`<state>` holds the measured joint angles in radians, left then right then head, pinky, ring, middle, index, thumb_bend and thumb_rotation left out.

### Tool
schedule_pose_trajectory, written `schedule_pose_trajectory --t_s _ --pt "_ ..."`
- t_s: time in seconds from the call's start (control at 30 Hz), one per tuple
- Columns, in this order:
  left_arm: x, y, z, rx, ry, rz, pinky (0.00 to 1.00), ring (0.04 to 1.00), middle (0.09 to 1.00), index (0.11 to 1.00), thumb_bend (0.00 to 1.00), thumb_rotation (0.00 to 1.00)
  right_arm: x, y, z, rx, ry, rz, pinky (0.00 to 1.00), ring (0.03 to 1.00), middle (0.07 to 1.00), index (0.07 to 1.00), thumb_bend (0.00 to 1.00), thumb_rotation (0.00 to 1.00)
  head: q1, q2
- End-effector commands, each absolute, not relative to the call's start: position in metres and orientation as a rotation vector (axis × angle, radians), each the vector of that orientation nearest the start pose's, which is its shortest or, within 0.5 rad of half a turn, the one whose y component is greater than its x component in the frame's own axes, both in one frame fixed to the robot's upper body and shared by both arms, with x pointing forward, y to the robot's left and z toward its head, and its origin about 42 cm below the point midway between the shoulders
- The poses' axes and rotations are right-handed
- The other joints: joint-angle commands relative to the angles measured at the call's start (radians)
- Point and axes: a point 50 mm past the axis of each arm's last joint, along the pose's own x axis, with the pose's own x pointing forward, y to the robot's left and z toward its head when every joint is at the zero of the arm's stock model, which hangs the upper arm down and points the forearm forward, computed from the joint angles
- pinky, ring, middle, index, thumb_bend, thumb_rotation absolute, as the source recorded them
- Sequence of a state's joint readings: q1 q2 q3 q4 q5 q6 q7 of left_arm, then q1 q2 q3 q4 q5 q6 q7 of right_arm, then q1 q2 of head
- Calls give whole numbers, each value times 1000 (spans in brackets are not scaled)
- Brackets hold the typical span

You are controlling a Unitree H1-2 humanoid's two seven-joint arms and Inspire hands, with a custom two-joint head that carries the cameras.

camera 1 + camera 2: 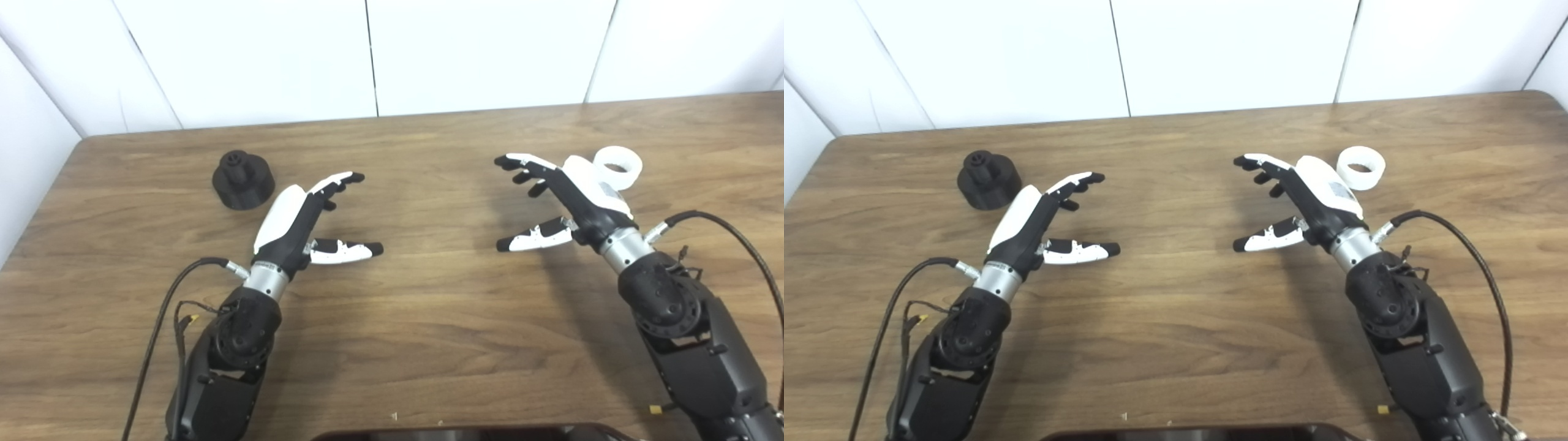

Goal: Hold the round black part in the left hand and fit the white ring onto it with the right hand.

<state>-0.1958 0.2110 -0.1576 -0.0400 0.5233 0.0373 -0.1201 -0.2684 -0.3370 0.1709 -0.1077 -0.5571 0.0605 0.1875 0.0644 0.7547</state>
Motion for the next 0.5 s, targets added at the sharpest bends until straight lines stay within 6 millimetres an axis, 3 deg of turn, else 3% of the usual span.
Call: schedule_pose_trajectory --t_s 0.0,0.47 --pt "352 218 181 773 -280 -201 734 855 879 830 885 285 362 -237 222 -925 -365 236 634 758 827 829 880 203 1 0" --pt "351 218 186 786 -256 -204 740 864 886 835 878 292 361 -235 222 -926 -368 238 629 753 823 828 881 205 3 5"
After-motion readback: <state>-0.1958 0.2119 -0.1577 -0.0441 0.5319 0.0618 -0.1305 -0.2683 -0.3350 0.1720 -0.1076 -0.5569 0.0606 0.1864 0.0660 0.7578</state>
